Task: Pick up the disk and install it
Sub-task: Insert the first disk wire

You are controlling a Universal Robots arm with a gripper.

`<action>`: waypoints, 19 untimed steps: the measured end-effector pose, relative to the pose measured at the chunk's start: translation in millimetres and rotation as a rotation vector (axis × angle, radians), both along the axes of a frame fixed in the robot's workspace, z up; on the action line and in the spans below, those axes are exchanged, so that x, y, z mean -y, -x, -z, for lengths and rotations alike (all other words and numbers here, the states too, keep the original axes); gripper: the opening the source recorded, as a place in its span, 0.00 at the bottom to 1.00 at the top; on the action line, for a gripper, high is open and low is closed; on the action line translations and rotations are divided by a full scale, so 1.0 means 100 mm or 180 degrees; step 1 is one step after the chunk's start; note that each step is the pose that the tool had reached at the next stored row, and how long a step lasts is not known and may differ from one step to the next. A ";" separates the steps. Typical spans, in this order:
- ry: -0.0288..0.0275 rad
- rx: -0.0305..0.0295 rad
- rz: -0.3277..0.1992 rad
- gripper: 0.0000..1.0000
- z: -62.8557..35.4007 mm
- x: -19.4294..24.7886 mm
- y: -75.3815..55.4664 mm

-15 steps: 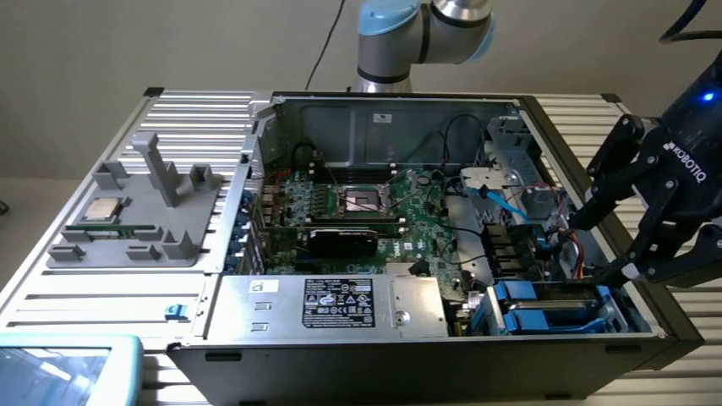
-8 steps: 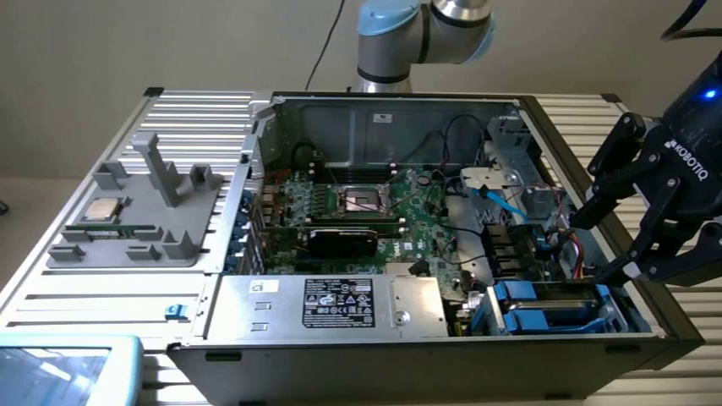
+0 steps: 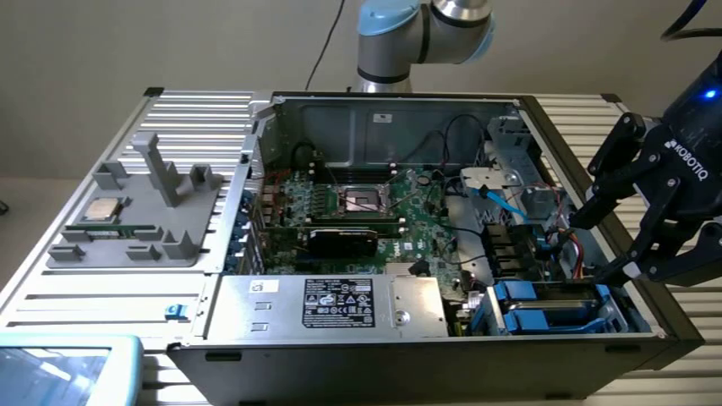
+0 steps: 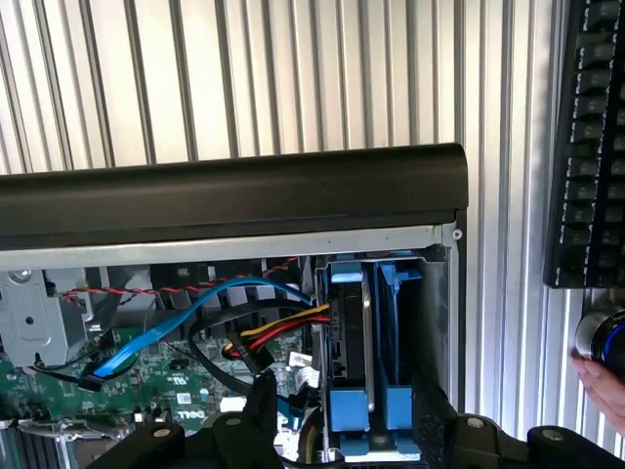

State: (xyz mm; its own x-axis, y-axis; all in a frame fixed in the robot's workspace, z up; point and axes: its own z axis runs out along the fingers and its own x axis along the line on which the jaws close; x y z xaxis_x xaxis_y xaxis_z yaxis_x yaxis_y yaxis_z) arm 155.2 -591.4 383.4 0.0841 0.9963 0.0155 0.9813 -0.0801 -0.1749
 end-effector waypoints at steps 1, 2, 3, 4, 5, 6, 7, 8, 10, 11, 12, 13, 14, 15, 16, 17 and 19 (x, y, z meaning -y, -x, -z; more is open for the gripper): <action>0.0000 0.0000 0.0000 0.66 0.000 0.000 0.00; 0.0001 0.0000 0.0000 0.66 -0.001 -0.003 0.00; 0.0003 0.0002 0.0000 0.66 -0.001 -0.012 0.02; 0.0005 0.0005 0.0000 0.66 0.000 -0.017 0.05; 0.0013 0.0007 0.0000 0.66 0.002 -0.020 0.07; 0.0022 0.0012 0.0000 0.66 0.002 -0.023 0.09; 0.0025 0.0014 0.0000 0.66 0.002 -0.024 0.09; 0.0026 0.0014 0.0000 0.66 0.003 -0.024 0.09; 0.0041 0.0014 0.0000 0.66 0.002 -0.025 0.10; 0.0063 0.0017 0.0000 0.66 0.003 -0.028 0.11; 0.0092 0.0024 0.0000 0.66 0.003 -0.030 0.12; 0.0125 0.0043 0.0000 0.66 0.004 -0.033 0.14; 0.0164 0.0067 0.0000 0.66 0.003 -0.038 0.14; 0.0209 0.0099 0.0001 0.66 0.003 -0.046 0.15; 0.0254 0.0138 0.0001 0.66 0.003 -0.057 0.15; 0.0288 0.0179 0.0002 0.66 0.003 -0.070 0.15; 0.0312 0.0213 0.0003 0.66 0.004 -0.078 0.15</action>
State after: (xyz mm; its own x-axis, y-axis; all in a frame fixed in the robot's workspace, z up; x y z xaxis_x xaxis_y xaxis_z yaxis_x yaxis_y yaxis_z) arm 140.1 -583.6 383.0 0.0871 0.9933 -0.0764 0.9905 -0.0945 -0.1002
